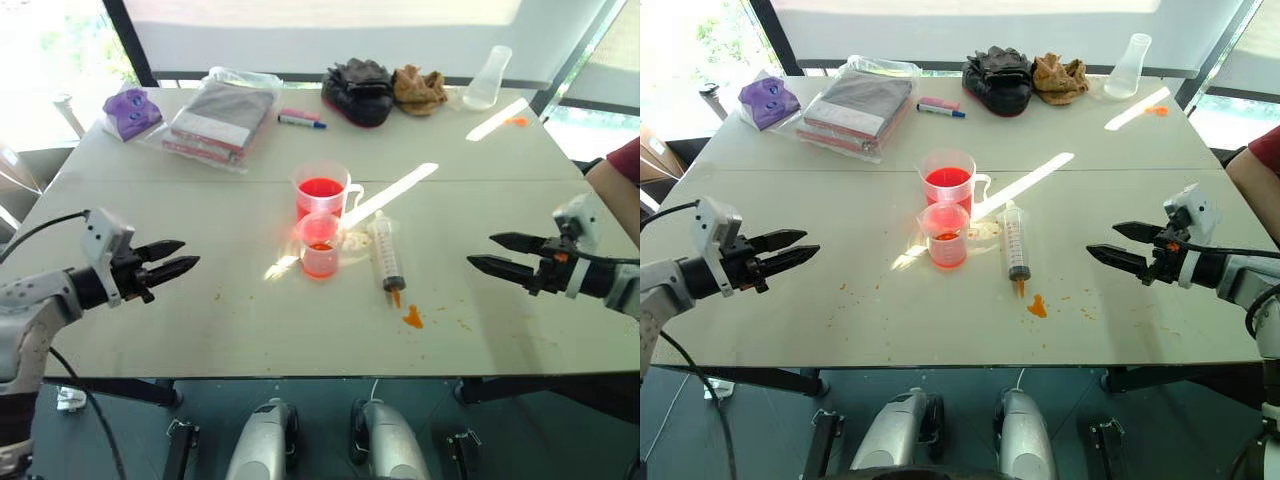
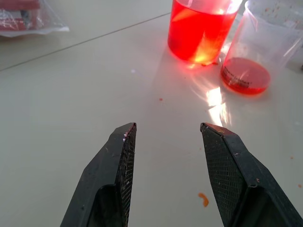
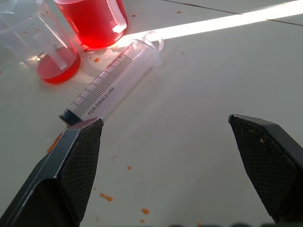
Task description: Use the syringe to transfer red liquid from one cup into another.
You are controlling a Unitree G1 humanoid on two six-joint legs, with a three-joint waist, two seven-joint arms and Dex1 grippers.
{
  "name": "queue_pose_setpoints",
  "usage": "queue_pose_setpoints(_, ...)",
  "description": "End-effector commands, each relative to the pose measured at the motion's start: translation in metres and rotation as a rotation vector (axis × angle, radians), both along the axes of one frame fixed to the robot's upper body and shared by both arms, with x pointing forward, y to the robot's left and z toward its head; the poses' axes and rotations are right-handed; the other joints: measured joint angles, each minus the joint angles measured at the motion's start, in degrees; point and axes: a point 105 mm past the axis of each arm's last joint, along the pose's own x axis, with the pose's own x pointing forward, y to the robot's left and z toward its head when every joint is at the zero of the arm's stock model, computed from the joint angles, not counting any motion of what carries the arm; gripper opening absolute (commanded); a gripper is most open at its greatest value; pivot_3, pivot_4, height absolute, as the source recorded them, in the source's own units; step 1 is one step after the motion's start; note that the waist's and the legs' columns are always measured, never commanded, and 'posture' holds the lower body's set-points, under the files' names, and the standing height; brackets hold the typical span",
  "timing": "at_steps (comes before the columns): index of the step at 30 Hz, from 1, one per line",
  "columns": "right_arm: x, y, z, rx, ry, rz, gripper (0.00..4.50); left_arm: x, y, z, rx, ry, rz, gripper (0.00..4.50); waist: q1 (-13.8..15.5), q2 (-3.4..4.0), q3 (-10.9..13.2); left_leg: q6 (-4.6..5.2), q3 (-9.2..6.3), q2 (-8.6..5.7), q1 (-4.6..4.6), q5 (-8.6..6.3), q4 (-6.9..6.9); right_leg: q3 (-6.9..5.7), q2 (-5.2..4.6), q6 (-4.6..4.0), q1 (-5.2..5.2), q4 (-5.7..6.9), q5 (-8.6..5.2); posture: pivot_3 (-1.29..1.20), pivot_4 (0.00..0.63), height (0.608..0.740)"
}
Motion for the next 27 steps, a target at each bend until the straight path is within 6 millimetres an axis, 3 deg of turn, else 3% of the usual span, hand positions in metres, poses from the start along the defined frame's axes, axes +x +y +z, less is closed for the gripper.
queue_pose_setpoints(1,0.002,0.009,0.013,-0.043,-0.074,0.019,4.43,0.002,0.0,0.003,0.014,0.007,0.015,2.25,-0.1,0.0,0.0,0.01,0.01,0.0,0.0,0.0,-0.01,0.0,0.02,0.01,0.0,0.01,0.0,0.0,0.15,0.74)
queue_pose_setpoints(9,0.013,0.007,0.013,-0.029,-0.019,-0.074,4.43,0.01,0.003,0.016,-0.027,-0.008,0.071,2.25,0.0,-0.02,0.0,0.02,0.03,-0.01,0.01,0.0,0.03,0.0,0.04,0.02,0.01,0.03,0.01,0.0,0.15,0.74)
queue_pose_setpoints(12,0.021,-0.001,0.013,-0.013,0.011,-0.136,4.43,0.012,0.009,0.001,0.09,0.073,0.139,2.25,0.0,-0.03,0.0,0.02,0.03,-0.01,0.01,0.0,0.02,0.0,0.05,0.02,0.01,0.05,0.01,0.0,0.15,0.74)
queue_pose_setpoints(16,0.025,0.002,0.022,-0.023,-0.068,-0.112,4.43,0.008,0.0,0.006,0.072,0.019,0.06,2.25,0.0,-0.03,0.0,0.02,0.05,-0.02,0.0,0.01,0.01,0.01,0.06,0.04,0.0,0.06,0.01,0.0,0.15,0.74)
queue_pose_setpoints(27,0.027,0.012,0.009,-0.074,-0.053,-0.058,4.43,0.013,0.003,0.016,-0.005,-0.048,0.056,2.25,0.0,-0.04,0.0,0.03,0.05,-0.02,0.01,0.01,0.04,0.01,0.06,0.19,0.02,0.08,0.1,0.0,0.15,0.74)
